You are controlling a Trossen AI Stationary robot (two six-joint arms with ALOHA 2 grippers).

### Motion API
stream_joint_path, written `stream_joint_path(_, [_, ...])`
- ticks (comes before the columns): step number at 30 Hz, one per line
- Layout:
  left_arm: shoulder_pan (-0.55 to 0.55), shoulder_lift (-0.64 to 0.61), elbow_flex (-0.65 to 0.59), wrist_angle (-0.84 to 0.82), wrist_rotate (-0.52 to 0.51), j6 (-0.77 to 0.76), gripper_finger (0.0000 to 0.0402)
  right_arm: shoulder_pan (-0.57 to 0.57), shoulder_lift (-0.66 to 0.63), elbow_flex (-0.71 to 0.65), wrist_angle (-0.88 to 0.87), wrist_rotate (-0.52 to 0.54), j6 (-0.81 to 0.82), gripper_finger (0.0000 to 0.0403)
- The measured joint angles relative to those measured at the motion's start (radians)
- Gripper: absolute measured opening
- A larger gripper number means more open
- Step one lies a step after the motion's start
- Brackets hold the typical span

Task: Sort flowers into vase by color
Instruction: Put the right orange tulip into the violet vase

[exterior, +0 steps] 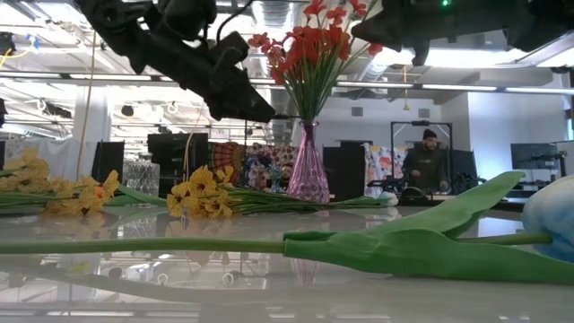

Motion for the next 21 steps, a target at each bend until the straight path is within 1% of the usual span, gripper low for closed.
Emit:
stream_joint_path(4, [0.018, 0.065, 0.012, 0.043, 0.086, -0.038, 0.0209, -0.009, 0.000, 0.000, 0.001, -0.001, -0.002, 0.0017])
stream_joint_path(6, [0.018, 0.105, 0.025, 0.077, 0.087, -0.040, 0.0217, -0.013, 0.001, 0.000, 0.000, -0.002, 0.001, 0.0017])
stream_joint_path(11, [0.019, 0.175, 0.055, 0.159, 0.023, -0.043, 0.0224, -0.026, 0.001, 0.000, 0.006, -0.005, 0.009, 0.0017])
stream_joint_path(21, [0.019, 0.278, 0.138, 0.192, 0.056, -0.021, 0.0224, -0.032, 0.014, 0.000, -0.005, -0.034, 0.041, 0.0017])
